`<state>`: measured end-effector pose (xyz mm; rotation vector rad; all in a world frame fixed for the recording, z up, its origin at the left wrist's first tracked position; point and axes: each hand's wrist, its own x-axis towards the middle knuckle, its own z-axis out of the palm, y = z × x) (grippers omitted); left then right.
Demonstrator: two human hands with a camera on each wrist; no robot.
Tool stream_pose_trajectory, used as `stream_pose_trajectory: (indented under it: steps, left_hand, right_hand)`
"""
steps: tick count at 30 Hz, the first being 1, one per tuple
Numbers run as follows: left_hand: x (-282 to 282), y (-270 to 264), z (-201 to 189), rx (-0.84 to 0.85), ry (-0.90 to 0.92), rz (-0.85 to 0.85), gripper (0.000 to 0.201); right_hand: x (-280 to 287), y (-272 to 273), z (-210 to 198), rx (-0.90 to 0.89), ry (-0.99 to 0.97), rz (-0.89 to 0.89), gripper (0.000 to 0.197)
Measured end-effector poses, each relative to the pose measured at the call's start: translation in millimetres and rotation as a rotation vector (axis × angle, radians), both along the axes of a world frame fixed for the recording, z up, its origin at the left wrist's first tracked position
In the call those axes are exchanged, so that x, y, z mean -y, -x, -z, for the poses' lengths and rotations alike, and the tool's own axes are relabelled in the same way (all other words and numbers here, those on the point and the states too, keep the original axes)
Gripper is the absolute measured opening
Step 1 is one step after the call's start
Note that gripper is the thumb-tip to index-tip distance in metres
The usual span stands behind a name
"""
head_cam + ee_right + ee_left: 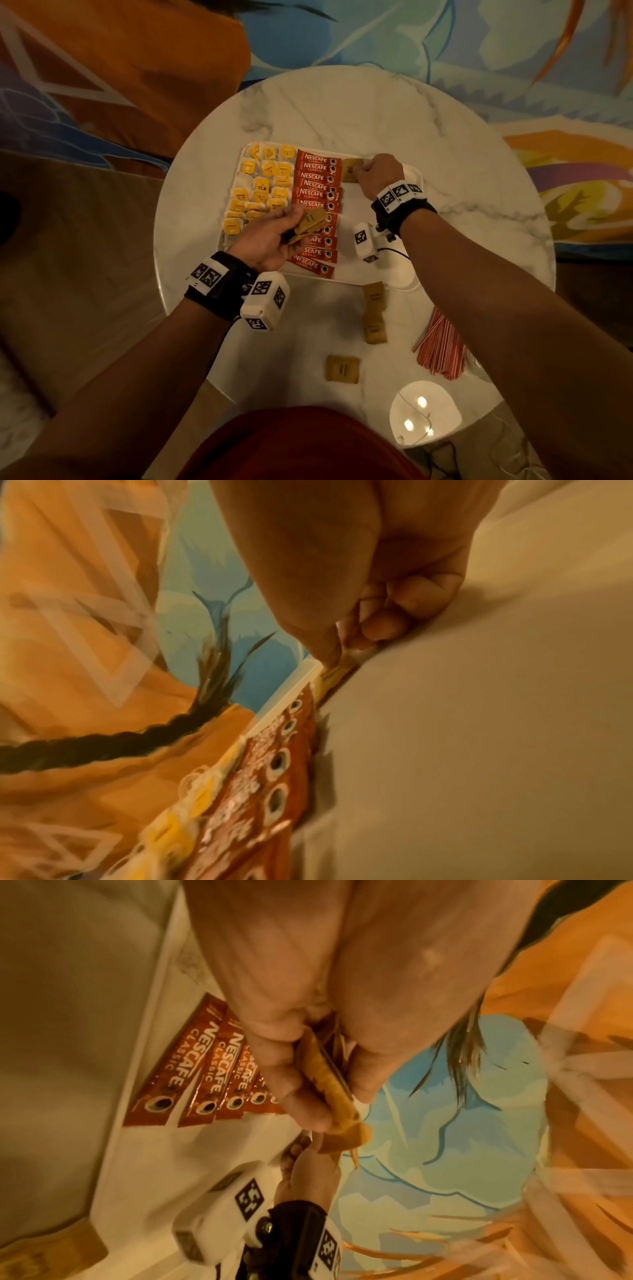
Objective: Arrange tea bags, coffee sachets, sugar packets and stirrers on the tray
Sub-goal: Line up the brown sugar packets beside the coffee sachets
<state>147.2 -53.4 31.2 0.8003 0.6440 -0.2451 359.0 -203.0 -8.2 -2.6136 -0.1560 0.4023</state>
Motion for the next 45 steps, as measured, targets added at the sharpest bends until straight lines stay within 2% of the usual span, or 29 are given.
stream_pose_trajectory:
  steps: [2,4,7,9,11,15,21,23,25,27,30,32,35,37,42,45]
  left_hand:
    - [-3,1,1,0.001,-0.033,-0.019,0.041]
    - [-7,3,2,0.004,-0.055,-0.042,0.037]
    - [-16,6,4,0.017,-0.071,-0.063,0.023]
    - [-20,8,5,0.016,-0.081,-0.087,0.019]
    - [-22,9,4,0.01,-0.095,-0.105,0.02]
    - [-22,14,5,0.017,-0.134,-0.115,0.021]
    - [-15,18,9,0.02,-0.193,-0.111,0.011]
    - [-13,18,10,0.028,-0.217,-0.095,0.011]
    - [-11,17,10,0.041,-0.256,-0.08,0.011]
    - [-9,16,10,0.056,-0.283,-0.073,0.01]
    - [-5,14,11,0.072,-0.325,-0.084,0.011]
    - [-2,11,13,0.089,-0.365,-0.075,0.012]
    - [4,9,13,0.117,-0.416,-0.07,0.016]
    - [7,6,12,0.119,-0.416,-0.064,0.02]
    - [12,1,9,0.094,-0.397,0.071,0.019]
    - [14,-2,11,0.073,-0.411,0.076,0.019]
  right_hand:
    - [1,13,-8,0.044,-0.041,-0.025,0.025]
    - [1,36,-17,0.063,-0.078,-0.15,0.017]
    - [1,83,-27,-0.013,-0.09,-0.542,0.007]
    - [3,110,-29,-0.013,-0.01,-0.807,0.012]
    - [4,128,-28,0.006,0.076,-0.944,0.02]
    - [3,142,-22,0.021,0.182,-0.996,0.024]
    - [5,145,-23,0.042,0.185,-1.02,0.026]
    - [8,146,-22,0.032,0.142,-0.994,0.026]
    - [12,145,-22,0.007,0.022,-0.884,0.024]
    - [18,141,-26,-0.052,-0.163,-0.67,0.023]
    - [22,138,-36,-0.231,-0.45,-0.337,0.039]
    - [21,141,-42,-0.373,-0.591,-0.218,0.042]
    - [21,144,-40,-0.376,-0.69,-0.21,0.021]
    - [21,142,-35,-0.328,-0.723,-0.179,0.016]
    - [22,135,-32,-0.251,-0.767,-0.058,0.016]
    - [24,133,-33,-0.236,-0.829,0.01,0.016]
